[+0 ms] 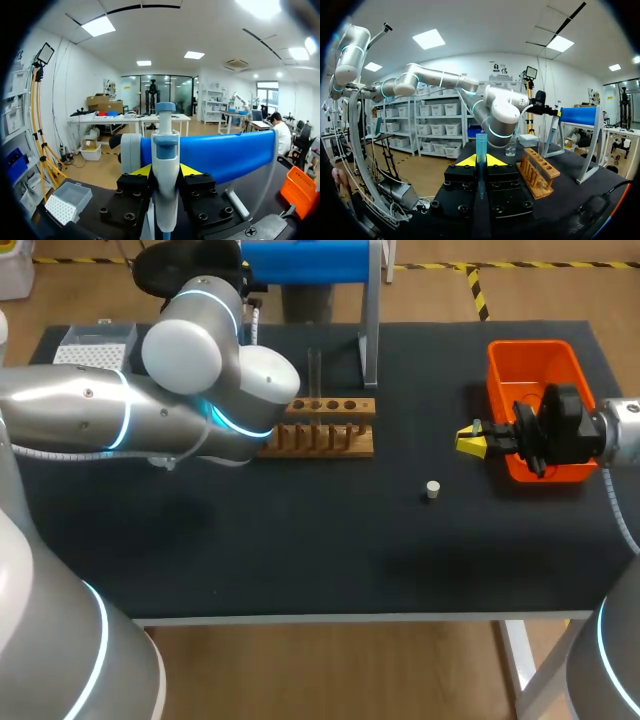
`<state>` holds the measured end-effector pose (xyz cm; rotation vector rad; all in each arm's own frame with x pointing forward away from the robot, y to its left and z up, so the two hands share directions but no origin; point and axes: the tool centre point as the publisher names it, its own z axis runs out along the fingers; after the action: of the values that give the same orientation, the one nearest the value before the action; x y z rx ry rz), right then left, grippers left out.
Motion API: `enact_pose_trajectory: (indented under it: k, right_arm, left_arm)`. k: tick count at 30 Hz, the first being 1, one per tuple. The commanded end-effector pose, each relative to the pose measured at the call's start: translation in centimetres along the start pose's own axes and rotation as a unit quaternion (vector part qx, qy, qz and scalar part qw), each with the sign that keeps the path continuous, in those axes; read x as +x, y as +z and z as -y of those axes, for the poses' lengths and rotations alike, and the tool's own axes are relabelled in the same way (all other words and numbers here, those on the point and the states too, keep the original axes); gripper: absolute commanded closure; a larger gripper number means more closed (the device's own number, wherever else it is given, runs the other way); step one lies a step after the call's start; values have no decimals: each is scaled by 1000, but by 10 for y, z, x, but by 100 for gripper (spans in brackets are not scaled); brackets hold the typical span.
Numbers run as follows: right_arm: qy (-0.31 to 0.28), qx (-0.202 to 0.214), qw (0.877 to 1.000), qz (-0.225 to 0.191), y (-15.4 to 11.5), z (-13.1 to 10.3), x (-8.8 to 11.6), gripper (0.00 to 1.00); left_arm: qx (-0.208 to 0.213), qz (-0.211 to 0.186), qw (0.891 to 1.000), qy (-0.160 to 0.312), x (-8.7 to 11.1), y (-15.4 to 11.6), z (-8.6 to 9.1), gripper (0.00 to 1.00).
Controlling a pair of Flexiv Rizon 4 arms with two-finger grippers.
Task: Invert the test tube, pick up the pipette, mount the tip to pipette, aspirate from beaker and dispense into the tube, eject the tip, return the pipette, and cap with the stopper.
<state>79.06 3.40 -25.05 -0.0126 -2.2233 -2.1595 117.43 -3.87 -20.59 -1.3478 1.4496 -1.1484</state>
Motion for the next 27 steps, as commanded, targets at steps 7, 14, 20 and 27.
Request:
enact_pose_trajectory:
  k: [7, 14, 20, 27]
  right_arm:
    - [0, 1, 1000, 1, 0, 0, 1, 100]
    - [0, 1, 1000, 1, 0, 0, 1, 100]
    - [0, 1, 1000, 1, 0, 0, 1, 100]
    - [0, 1, 1000, 1, 0, 0, 1, 100]
  left_arm:
    - [13, 7, 1000, 13, -2, -2, 27, 100]
    - [23, 6, 1000, 19, -1, -11, 41, 100]
    - [27, -27, 999, 28, 4, -31, 49, 100]
    - [31, -85, 995, 29, 4, -67, 56, 100]
